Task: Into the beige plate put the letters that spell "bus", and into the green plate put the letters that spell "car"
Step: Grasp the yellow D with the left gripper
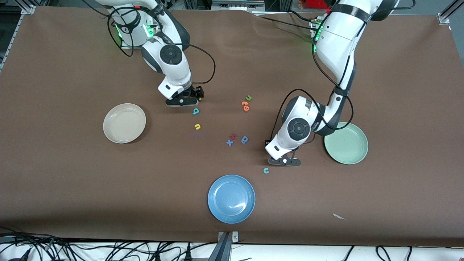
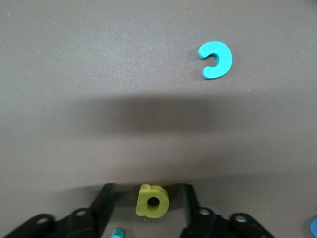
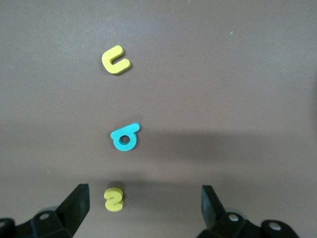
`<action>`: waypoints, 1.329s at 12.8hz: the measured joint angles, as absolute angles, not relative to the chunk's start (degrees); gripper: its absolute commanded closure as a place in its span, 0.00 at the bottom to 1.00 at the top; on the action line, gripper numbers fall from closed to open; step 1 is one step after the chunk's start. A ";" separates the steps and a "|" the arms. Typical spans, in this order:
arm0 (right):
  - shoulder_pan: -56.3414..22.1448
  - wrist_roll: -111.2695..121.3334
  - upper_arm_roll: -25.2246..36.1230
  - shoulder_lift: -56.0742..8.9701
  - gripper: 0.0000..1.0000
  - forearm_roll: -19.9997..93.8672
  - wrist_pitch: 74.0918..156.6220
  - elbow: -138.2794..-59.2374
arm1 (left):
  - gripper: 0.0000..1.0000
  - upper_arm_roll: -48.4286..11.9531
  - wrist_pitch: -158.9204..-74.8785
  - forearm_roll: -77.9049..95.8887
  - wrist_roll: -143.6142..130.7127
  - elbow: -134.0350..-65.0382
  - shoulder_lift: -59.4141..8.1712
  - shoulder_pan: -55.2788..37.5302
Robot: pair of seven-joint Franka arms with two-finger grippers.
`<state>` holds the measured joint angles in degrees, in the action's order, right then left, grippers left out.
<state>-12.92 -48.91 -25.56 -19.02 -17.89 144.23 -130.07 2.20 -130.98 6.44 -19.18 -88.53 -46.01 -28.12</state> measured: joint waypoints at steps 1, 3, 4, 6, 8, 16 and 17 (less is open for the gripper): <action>-13.07 -50.51 -25.56 -20.27 0.00 -19.08 145.37 -130.07 | 0.55 2.26 -131.00 6.07 -20.10 -88.50 -46.07 -28.39; -13.13 -52.03 -25.56 -21.94 0.00 -19.65 147.22 -130.07 | 0.67 2.39 -131.00 4.94 -21.97 -88.25 -46.06 -28.79; -13.26 -52.64 -25.57 -22.40 0.00 -19.66 147.66 -130.06 | 0.73 2.40 -131.00 4.81 -22.34 -88.24 -46.09 -28.92; -13.79 -54.38 -26.00 -23.02 0.00 -19.67 148.08 -130.06 | 0.84 2.41 -131.00 4.76 -23.25 -88.08 -46.07 -29.17; -14.41 -55.47 -26.57 -23.84 0.00 -19.90 148.78 -130.08 | 0.86 2.46 -131.00 4.73 -23.84 -88.08 -46.08 -29.23; -16.04 -63.54 -26.79 -28.36 0.08 -31.29 151.54 -130.11 | 0.92 4.03 -126.20 4.67 -16.14 -86.29 -45.22 -24.00; -16.04 -63.54 -26.79 -28.35 0.11 -31.33 151.53 -130.11 | 0.92 4.05 -123.93 4.67 -12.59 -85.89 -44.20 -21.84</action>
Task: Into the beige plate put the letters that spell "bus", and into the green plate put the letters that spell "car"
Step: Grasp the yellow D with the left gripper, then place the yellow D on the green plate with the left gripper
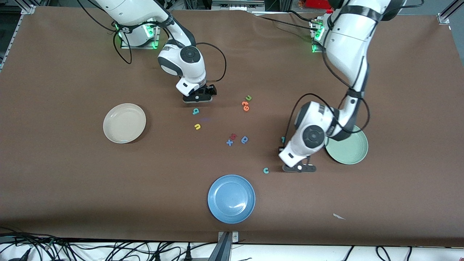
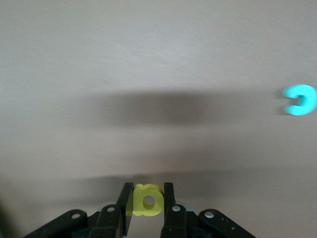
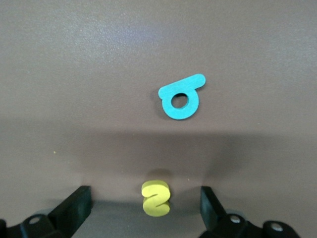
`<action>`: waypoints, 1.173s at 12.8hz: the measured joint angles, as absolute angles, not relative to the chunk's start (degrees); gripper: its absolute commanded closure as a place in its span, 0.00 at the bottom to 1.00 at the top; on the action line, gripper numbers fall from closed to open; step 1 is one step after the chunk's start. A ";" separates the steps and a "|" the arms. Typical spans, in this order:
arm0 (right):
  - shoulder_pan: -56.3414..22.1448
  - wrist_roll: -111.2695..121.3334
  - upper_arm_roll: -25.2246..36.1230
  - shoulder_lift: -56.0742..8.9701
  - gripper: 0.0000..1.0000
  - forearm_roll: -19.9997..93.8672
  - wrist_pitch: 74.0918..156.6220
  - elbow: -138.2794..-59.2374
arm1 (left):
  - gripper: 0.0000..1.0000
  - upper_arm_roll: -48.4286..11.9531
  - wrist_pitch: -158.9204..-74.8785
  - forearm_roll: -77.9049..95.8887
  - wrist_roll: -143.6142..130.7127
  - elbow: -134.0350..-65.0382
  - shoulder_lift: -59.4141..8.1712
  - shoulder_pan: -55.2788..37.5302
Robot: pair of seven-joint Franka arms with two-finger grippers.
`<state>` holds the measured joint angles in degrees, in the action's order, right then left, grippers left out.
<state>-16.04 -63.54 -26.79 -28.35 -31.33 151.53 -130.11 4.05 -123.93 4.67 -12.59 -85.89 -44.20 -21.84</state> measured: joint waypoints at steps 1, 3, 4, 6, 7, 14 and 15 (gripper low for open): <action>-16.04 -63.55 -26.80 -28.28 0.14 -31.36 151.50 -130.11 | 0.92 4.07 -121.44 4.66 -8.76 -85.73 -43.00 -19.76; -16.02 -63.56 -26.80 -28.12 0.19 -31.42 151.48 -130.13 | 0.92 4.11 -116.23 4.62 -0.07 -85.74 -41.17 -16.09; -16.03 -63.56 -26.80 -28.05 0.22 -31.43 151.47 -130.18 | 0.92 4.16 -114.10 4.06 3.85 -85.76 -40.88 -14.69; -15.99 -63.56 -26.79 -27.76 0.32 -31.48 151.46 -130.38 | 0.92 4.21 -110.91 -0.05 10.68 -86.00 -40.87 -12.41; -15.95 -63.56 -26.77 -27.49 0.36 -31.51 151.44 -130.56 | 0.91 4.24 -109.81 -1.99 13.71 -86.21 -40.88 -11.48; -15.68 -63.56 -26.55 -24.81 0.87 -31.60 151.38 -132.07 | 0.00 4.02 -106.61 -4.07 28.22 -86.84 -40.87 -5.67; -15.62 -63.56 -26.44 -24.72 0.88 -31.61 151.38 -132.15 | 0.00 3.65 -106.59 -3.00 27.29 -86.77 -40.86 -5.71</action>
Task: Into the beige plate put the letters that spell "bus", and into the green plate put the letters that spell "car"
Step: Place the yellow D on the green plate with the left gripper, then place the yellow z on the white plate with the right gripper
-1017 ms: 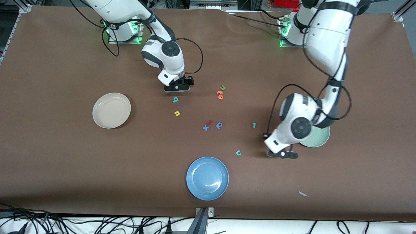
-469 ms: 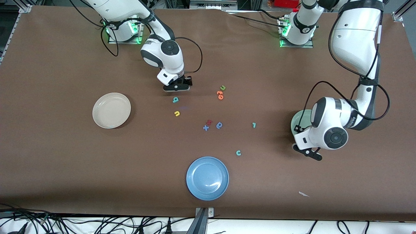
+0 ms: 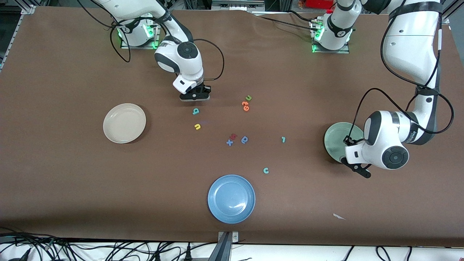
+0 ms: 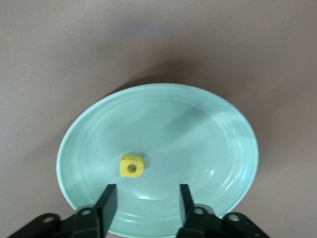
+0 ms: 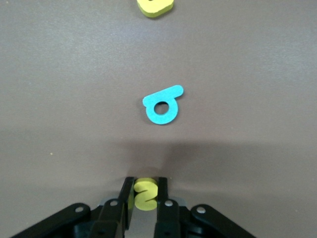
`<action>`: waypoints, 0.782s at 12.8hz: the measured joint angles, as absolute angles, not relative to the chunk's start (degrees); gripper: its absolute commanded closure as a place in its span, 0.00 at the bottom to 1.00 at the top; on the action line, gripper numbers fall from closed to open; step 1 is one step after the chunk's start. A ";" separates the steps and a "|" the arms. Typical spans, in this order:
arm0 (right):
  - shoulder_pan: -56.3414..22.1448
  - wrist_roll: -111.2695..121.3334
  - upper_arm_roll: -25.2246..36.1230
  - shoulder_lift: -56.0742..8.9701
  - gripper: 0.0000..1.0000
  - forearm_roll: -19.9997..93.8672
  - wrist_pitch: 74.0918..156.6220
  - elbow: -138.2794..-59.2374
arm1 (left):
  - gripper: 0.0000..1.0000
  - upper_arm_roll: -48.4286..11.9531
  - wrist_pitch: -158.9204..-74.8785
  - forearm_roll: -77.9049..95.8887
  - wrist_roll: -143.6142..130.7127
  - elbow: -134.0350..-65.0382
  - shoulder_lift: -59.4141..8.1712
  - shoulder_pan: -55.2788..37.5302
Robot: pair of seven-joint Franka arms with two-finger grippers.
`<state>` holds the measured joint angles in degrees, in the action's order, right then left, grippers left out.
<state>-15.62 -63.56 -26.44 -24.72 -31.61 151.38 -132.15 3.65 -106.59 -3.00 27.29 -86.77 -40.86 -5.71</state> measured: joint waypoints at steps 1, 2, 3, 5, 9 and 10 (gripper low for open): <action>-15.50 -63.56 -26.33 -24.67 0.88 -31.65 151.38 -132.17 | 0.00 3.47 -106.59 -0.49 25.34 -86.71 -40.83 -5.82; -15.35 -63.56 -26.27 -24.61 0.89 -31.77 151.38 -132.19 | 0.00 3.40 -106.63 2.55 23.16 -86.64 -40.80 -5.96; -15.14 -63.55 -26.20 -24.40 0.89 -31.85 151.34 -132.19 | 0.00 3.24 -107.10 5.88 20.43 -86.47 -40.77 -6.25; -14.02 -62.35 -26.12 -22.69 0.89 -31.92 149.83 -132.17 | 0.00 2.64 -109.73 8.93 13.90 -86.39 -40.71 -8.11; -9.90 -47.48 -26.10 -14.40 0.89 -25.80 139.52 -132.12 | 0.00 2.33 -115.19 9.21 0.31 -88.32 -39.57 -16.64; -8.23 -41.32 -26.07 -11.99 0.89 -22.43 137.11 -132.11 | 0.00 2.33 -116.51 9.21 -2.17 -89.58 -38.55 -18.22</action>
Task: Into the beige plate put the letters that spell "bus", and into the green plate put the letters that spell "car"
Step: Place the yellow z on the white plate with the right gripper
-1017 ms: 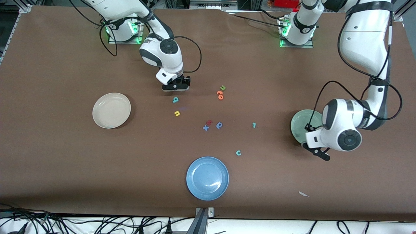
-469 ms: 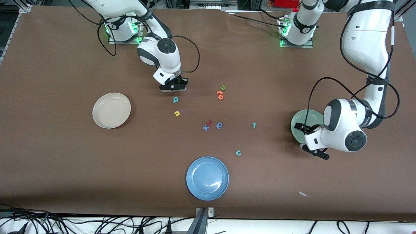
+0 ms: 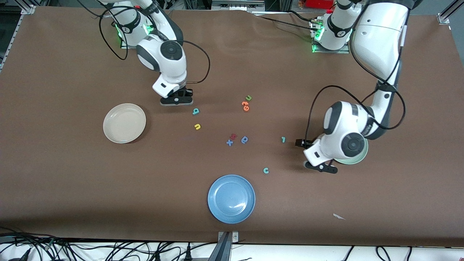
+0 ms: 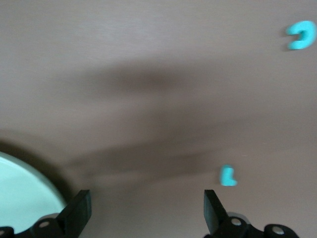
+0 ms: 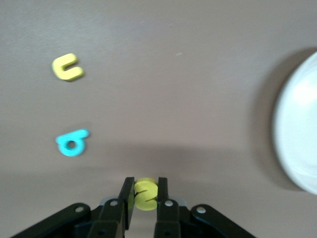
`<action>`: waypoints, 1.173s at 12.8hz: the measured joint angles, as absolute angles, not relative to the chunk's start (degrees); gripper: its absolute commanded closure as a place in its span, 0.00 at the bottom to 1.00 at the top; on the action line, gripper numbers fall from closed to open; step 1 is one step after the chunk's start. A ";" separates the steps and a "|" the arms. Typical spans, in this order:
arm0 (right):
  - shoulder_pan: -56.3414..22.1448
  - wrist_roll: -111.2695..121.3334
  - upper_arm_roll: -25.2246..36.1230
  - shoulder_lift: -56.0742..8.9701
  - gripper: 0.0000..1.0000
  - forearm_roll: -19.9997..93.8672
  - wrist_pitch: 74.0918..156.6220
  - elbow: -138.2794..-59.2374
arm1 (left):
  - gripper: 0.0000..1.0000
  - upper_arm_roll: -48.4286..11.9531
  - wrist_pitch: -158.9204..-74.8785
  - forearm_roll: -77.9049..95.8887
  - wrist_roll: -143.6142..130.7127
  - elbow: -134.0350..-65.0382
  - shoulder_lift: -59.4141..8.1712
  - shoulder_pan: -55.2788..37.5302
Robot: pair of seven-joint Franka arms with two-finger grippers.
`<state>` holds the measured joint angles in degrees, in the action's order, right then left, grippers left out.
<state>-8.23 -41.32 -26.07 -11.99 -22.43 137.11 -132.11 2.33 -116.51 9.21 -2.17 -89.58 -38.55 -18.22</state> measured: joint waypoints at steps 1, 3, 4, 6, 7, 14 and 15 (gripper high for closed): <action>-6.06 -34.98 -25.99 -9.69 0.89 -19.45 134.90 -132.10 | 0.00 2.31 -118.98 9.21 -5.03 -91.34 -37.58 -19.75; -0.87 -23.36 -25.71 -6.36 0.88 -16.36 131.91 -132.11 | 0.02 2.34 -126.25 9.18 -10.24 -96.57 -36.39 -23.14; 1.55 -18.61 -25.19 -5.71 0.88 -15.99 131.46 -132.14 | 0.04 2.35 -130.23 9.18 -11.96 -99.64 -35.90 -24.55; 5.34 -9.66 -22.65 -5.87 0.88 -15.92 131.45 -132.31 | 0.15 2.37 -134.80 9.18 -13.47 -104.36 -34.80 -25.97; 6.92 -5.44 -20.90 -6.41 0.88 -15.92 131.80 -132.34 | 0.20 2.37 -135.31 9.18 -14.28 -105.54 -34.25 -26.36; 10.43 2.03 -17.10 -10.09 0.29 -15.85 134.44 -132.22 | 0.30 2.42 -138.34 9.17 -17.54 -108.31 -33.50 -28.12; 10.43 2.01 -17.10 -10.09 0.25 -15.81 134.44 -132.19 | 0.32 2.42 -139.21 9.17 -17.74 -108.51 -33.85 -28.29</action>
<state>10.43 2.01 -17.10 -10.09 -15.81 134.44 -132.19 2.42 -139.21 9.17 -17.74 -108.51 -33.85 -28.29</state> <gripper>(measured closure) 0.648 0.273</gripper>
